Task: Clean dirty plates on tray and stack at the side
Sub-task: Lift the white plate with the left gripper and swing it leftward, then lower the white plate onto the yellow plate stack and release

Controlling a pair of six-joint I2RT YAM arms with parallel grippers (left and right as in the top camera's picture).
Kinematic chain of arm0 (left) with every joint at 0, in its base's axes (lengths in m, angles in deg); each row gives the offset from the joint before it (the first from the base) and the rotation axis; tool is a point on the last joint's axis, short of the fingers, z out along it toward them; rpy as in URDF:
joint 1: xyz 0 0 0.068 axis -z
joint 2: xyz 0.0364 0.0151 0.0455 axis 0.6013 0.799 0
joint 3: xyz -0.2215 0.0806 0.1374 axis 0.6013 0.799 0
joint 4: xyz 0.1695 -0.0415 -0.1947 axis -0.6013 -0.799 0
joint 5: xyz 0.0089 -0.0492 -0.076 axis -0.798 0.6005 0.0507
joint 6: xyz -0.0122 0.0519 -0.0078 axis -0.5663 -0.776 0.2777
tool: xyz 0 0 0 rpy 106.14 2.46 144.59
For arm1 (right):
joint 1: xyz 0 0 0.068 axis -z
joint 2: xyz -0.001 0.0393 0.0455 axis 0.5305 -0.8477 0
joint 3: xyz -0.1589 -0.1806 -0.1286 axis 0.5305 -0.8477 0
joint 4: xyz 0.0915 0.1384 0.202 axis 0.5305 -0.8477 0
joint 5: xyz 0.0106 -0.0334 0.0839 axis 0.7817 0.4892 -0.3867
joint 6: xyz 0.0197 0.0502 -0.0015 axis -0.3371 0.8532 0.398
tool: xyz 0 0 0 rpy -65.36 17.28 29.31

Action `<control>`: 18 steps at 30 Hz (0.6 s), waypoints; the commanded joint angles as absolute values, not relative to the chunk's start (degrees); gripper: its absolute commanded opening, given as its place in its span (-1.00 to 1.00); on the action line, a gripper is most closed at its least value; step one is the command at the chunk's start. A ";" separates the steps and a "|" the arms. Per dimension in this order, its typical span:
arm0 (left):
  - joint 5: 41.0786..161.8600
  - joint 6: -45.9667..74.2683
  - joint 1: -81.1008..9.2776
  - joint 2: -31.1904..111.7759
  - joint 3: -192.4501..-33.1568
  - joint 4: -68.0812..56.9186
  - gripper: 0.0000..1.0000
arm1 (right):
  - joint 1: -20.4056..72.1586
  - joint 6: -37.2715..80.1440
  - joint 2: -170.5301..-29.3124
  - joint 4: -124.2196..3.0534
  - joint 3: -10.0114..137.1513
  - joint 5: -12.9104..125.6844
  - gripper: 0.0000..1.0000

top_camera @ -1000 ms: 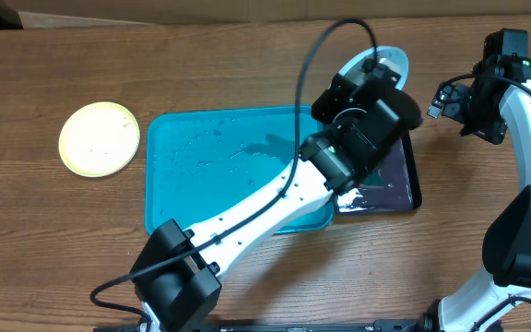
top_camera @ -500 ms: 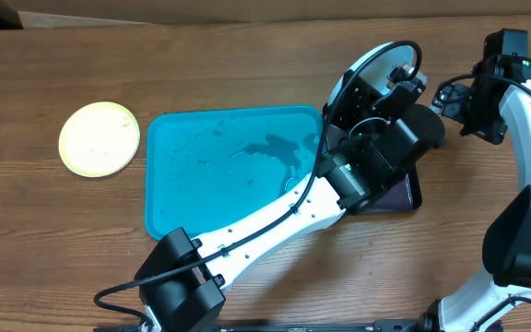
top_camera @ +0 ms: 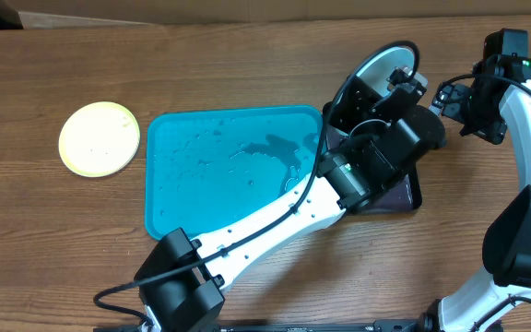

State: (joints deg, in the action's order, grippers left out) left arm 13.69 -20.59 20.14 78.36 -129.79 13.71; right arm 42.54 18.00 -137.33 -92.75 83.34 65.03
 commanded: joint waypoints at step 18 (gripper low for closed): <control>73.80 20.15 -1.02 78.05 -130.79 -12.87 -0.92 | 42.67 17.96 -136.94 -92.42 84.13 65.23 1.00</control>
